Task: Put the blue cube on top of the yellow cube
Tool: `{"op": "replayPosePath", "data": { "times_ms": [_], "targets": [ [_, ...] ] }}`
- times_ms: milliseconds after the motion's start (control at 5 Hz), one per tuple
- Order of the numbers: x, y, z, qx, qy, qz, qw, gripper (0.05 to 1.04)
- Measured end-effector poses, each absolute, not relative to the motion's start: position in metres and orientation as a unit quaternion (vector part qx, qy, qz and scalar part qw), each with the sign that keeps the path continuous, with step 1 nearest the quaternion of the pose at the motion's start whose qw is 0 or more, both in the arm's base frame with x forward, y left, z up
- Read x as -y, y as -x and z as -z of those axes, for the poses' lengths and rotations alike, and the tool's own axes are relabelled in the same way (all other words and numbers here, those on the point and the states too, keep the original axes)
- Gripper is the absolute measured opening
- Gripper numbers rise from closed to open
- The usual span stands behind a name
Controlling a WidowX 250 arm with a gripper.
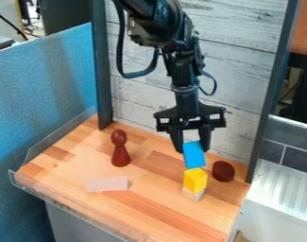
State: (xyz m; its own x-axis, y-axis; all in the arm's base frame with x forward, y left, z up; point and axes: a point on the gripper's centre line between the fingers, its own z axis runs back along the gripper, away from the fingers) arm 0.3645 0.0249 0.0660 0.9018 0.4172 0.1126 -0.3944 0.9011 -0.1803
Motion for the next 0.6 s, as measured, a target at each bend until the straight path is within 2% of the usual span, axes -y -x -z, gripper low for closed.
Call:
{"op": "replayPosePath", "data": {
  "times_ms": [200,400,600],
  "targets": [
    [-0.032,-0.377,-0.069,0.097,0.04,-0.218,0.97,0.55],
    [-0.027,-0.385,-0.039,0.069,0.019,-0.212,0.975,0.55],
    [-0.031,-0.39,-0.027,0.058,0.009,-0.223,0.973,0.55]
  ]
}}
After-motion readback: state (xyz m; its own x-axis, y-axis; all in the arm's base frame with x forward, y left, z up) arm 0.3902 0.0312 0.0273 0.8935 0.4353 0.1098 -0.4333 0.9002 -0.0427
